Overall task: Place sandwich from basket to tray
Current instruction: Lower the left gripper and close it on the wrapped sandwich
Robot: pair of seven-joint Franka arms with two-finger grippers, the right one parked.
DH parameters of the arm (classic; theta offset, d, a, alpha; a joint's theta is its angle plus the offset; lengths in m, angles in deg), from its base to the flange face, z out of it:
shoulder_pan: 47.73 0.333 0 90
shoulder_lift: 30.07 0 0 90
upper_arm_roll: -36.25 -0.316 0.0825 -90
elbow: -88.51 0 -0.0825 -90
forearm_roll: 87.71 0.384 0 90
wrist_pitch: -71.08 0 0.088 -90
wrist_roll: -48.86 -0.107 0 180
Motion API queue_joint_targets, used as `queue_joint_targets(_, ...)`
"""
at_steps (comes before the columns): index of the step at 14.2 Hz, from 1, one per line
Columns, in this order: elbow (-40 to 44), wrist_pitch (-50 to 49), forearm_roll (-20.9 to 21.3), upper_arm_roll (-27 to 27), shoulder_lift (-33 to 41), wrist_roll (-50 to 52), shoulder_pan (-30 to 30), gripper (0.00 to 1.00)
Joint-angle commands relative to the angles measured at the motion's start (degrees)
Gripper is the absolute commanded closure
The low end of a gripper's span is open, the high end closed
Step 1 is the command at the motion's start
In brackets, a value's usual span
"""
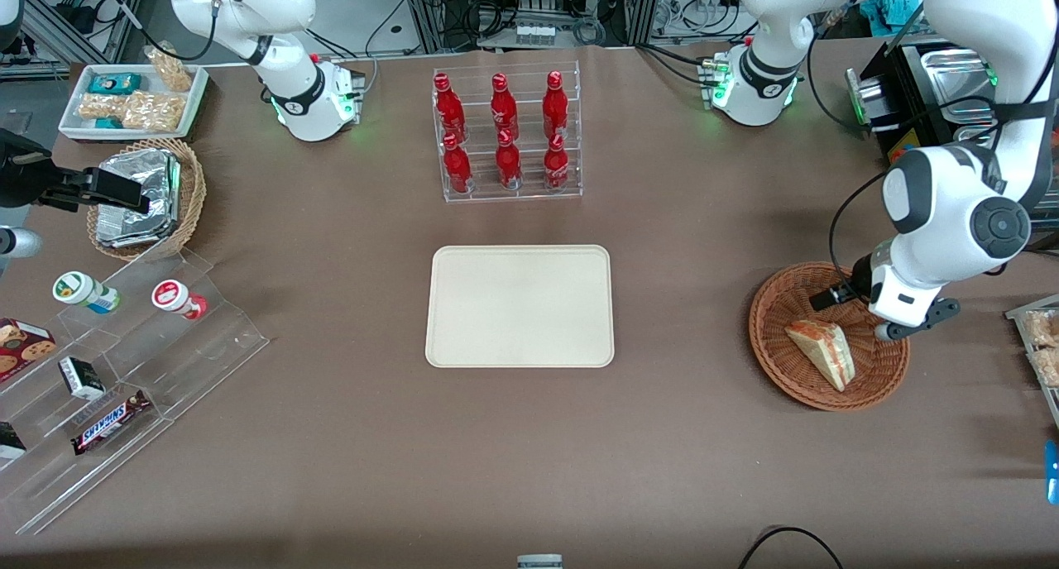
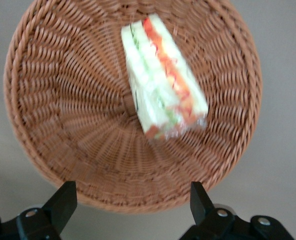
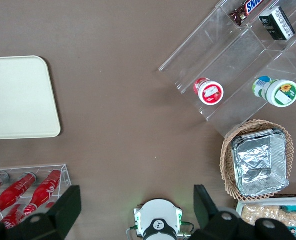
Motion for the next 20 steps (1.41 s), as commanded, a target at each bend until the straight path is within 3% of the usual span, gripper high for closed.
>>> queue_joint_targets(1, 3.9, 1.2, -0.1, 0.1, -3.2, 3.8, 0.1, 0.00)
queue_joint_targets(17, 8.0, 10.0, 0.0, 0.1, -13.7, 10.5, 0.0, 0.00)
queue_joint_targets(18, 8.1, 10.0, -0.2, 0.1, -13.6, 10.6, 0.0, 0.13)
queue_joint_targets(20, 8.8, 9.5, 0.2, 0.1, -13.2, 10.6, 0.1, 0.55)
